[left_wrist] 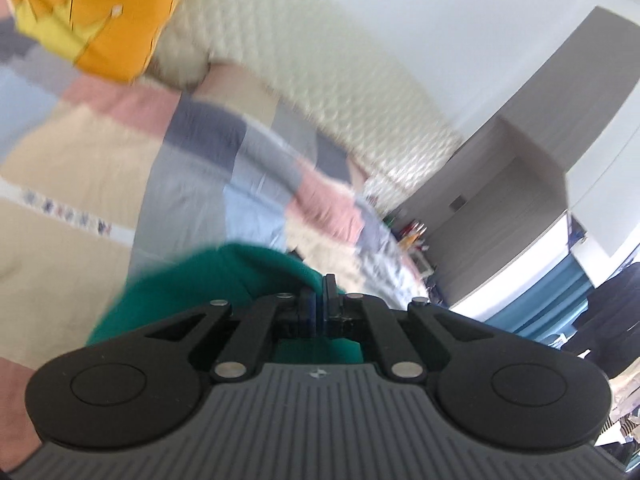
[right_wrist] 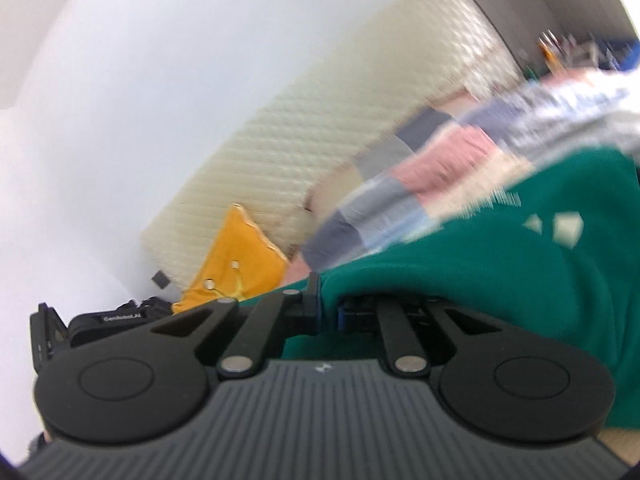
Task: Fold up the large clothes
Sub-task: 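Lift the hoodie with both grippers and shake it out in the air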
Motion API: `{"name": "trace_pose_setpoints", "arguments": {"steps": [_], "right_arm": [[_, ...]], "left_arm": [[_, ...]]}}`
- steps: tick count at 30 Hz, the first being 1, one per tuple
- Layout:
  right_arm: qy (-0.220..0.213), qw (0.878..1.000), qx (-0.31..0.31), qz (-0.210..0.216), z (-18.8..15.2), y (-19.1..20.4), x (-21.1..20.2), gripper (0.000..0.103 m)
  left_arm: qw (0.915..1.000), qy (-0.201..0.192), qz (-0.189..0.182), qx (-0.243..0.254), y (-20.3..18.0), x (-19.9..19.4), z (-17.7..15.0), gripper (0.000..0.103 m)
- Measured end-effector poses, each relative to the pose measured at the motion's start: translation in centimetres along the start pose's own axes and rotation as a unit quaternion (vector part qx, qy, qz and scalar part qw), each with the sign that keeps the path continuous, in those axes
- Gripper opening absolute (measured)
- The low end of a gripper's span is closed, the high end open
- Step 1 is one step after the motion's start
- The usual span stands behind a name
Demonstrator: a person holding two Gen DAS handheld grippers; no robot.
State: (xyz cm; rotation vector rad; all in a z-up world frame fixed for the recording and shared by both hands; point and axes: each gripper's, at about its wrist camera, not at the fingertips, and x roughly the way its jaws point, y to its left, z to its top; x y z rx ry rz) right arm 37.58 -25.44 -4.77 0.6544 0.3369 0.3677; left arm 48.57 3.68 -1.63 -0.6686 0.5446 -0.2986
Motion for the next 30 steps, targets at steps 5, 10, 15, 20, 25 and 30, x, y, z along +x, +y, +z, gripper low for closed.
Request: {"name": "trace_pose_setpoints", "arguments": {"steps": [5, 10, 15, 20, 25, 30], "right_arm": [[-0.015, 0.999, -0.025, 0.028, 2.5, 4.5, -4.3, 0.010], [-0.028, 0.995, -0.073, 0.059, 4.4, 10.0, -8.7, 0.010], [-0.051, 0.987, -0.121, 0.092, 6.9, 15.8, -13.4, 0.010], [-0.067, 0.979, -0.156, 0.116, 9.2, 20.5, -17.3, 0.010], [-0.091, 0.970, -0.172, 0.144, 11.1, 24.3, -21.5, 0.010], [-0.113, 0.962, -0.183, 0.168, 12.8, 27.2, -25.5, 0.010]], "left_arm": [[0.9987, -0.044, -0.022, 0.008, -3.0, -8.2, 1.2, 0.003], [0.9955, -0.087, -0.038, 0.002, -5.4, -16.3, 2.0, 0.003], [0.9904, -0.128, -0.052, 0.008, -8.0, -24.3, 2.5, 0.003], [0.9830, -0.171, -0.062, 0.025, -11.5, -32.8, 3.6, 0.003], [0.9710, -0.221, -0.067, 0.062, -16.3, -41.5, 4.5, 0.003], [0.9535, -0.270, -0.061, 0.119, -21.7, -49.9, 5.0, 0.003]]}}
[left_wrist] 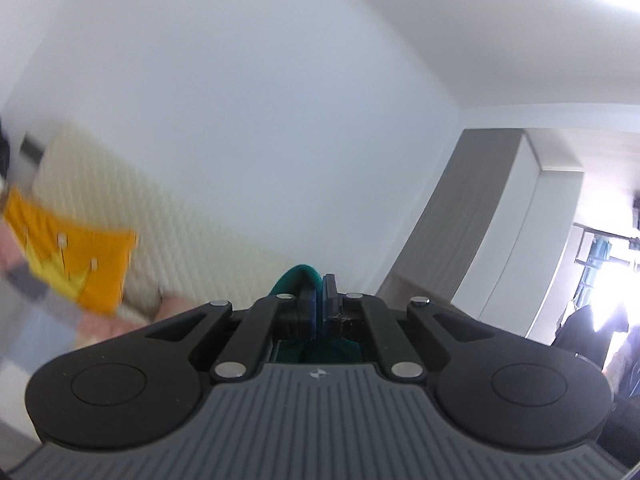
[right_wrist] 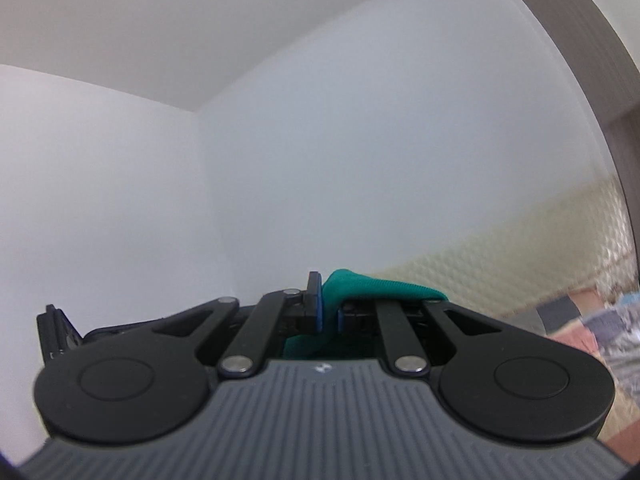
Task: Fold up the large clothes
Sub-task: 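Lift the hoodie with both grippers and shake it out in the air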
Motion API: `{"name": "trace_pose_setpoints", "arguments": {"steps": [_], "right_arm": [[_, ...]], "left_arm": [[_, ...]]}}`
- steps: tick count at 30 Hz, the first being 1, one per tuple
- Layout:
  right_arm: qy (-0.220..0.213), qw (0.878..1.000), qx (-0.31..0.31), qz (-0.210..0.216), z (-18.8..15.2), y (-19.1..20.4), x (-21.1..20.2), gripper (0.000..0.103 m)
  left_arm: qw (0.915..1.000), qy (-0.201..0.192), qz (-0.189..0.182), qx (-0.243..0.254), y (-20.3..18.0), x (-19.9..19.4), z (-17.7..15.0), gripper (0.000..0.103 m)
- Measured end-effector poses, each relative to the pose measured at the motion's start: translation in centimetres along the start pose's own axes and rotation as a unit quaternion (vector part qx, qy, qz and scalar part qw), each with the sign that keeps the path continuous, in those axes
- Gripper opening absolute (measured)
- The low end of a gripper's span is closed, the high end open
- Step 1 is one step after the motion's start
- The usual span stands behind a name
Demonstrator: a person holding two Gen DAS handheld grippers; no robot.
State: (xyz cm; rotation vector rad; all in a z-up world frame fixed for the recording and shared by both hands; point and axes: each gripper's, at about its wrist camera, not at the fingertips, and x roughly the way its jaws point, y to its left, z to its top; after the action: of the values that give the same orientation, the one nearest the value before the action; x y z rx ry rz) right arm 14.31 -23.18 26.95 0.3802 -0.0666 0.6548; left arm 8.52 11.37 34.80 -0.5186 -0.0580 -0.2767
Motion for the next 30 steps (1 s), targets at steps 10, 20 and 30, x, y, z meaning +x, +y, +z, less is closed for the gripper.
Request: {"name": "trace_pose_setpoints", "arguments": {"steps": [10, 20, 30], "right_arm": [[-0.003, 0.999, 0.002, 0.037, 3.0, 3.2, 0.5, 0.010], [0.095, 0.995, -0.019, -0.025, -6.0, -3.5, 15.8, 0.010], [0.198, 0.974, 0.015, -0.111, -21.1, -19.3, 40.2, 0.010]], "left_arm": [[0.9954, -0.051, 0.035, 0.074, -5.1, -7.8, 6.8, 0.003], [0.9894, 0.013, 0.117, 0.085, 4.4, -1.0, 1.4, 0.004], [0.9652, 0.142, 0.199, 0.094, 21.8, 21.8, -11.1, 0.004]]}}
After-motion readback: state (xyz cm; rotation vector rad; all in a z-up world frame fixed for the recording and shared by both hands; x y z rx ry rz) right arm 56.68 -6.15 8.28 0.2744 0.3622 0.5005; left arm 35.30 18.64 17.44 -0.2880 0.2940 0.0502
